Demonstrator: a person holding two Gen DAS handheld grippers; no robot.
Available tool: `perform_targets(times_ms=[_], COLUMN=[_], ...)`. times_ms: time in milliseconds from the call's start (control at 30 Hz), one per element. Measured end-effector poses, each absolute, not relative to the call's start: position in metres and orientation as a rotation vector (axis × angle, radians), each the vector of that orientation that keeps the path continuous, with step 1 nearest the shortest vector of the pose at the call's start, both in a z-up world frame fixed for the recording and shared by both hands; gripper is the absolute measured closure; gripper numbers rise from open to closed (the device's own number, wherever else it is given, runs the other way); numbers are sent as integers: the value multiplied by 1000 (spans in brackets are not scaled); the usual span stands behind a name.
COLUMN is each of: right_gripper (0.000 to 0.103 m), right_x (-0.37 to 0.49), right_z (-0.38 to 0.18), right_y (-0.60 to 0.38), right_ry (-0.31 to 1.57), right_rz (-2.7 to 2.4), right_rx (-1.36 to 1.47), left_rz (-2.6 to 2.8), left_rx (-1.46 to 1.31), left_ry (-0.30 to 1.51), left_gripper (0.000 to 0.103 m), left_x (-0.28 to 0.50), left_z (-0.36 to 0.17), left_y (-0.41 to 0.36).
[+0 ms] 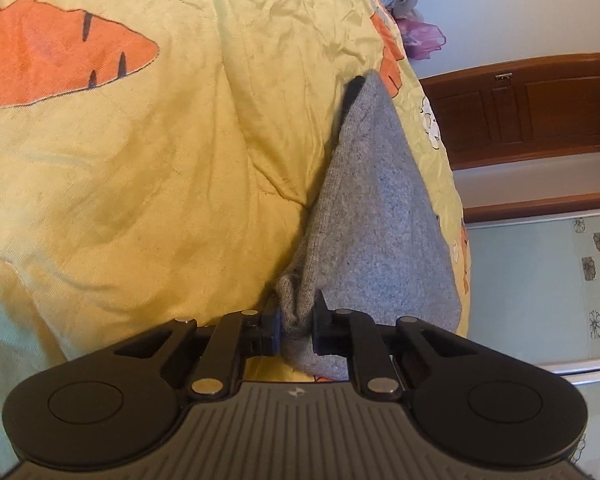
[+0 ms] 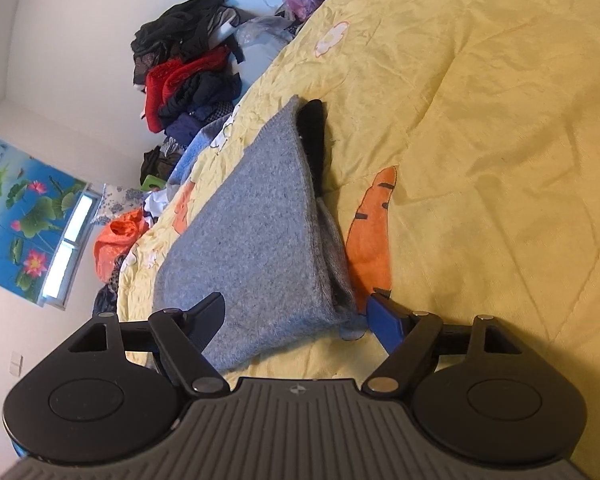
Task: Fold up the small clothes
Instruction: 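Close the left gripper on the folded sweater edge while the right gripper grasps it too, then lift the held edge with both grippers and fold it over the sweater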
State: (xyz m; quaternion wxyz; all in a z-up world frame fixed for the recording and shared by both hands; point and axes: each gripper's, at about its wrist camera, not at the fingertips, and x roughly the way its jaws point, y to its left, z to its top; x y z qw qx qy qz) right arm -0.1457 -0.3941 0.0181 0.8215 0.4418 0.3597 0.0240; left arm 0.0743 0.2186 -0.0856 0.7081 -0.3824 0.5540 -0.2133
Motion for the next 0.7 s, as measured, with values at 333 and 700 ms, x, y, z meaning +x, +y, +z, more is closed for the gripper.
perform_targets(times_ms=[333,700], right_gripper=[88,89], right_x=[-122,-121], right_z=[-3,66], right_y=[-380,-345], right_ry=[760,570], right_rz=[31,55], right_rx=[976,953], left_rz=[-511,-636], left_rx=[-937,-1027], left_ry=[1194,1026], left_gripper=[91,95], left_x=[70,54], left_z=[-97,-70], left_y=[229,236])
